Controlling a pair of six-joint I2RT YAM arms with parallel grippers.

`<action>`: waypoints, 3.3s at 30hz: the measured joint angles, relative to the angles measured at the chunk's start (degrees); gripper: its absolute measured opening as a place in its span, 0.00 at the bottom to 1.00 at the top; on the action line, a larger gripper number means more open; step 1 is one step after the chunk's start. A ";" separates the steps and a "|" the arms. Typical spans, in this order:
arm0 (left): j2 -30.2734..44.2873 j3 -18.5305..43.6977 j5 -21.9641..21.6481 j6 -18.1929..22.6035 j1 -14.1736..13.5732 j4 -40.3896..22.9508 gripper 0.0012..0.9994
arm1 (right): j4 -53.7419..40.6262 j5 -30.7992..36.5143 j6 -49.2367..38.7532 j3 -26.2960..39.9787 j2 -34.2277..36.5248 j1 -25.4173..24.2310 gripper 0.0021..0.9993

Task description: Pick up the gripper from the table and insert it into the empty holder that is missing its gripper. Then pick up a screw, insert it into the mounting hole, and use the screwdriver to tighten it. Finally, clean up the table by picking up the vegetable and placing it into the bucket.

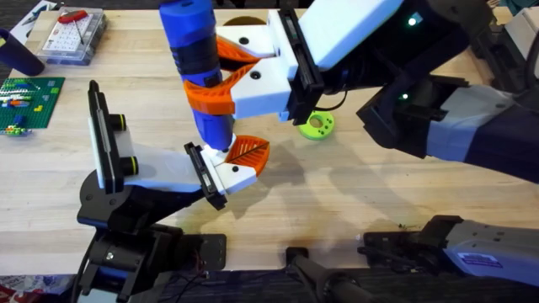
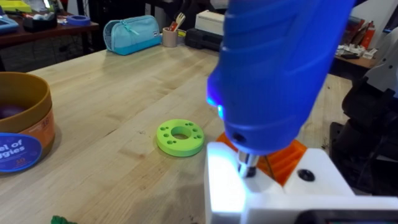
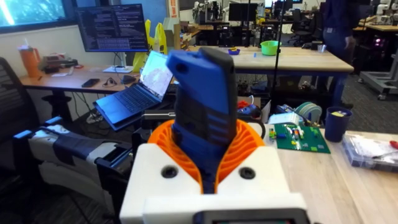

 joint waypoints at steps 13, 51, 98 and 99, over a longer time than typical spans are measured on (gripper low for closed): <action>0.00 0.06 -0.04 -0.20 -0.02 -1.81 0.01 | -1.33 0.04 2.95 0.28 0.19 -0.02 0.06; 0.00 0.06 -0.06 -0.16 -0.02 -1.83 0.01 | -15.59 -13.83 6.46 27.87 1.29 -4.40 0.06; 0.00 0.06 -1.72 2.66 -0.02 -3.14 0.01 | -20.27 -18.69 -15.50 17.49 1.29 -0.11 0.06; 0.00 0.06 -1.72 2.66 -0.02 -3.14 0.01 | -20.01 -18.61 -15.50 16.97 1.29 -0.11 0.06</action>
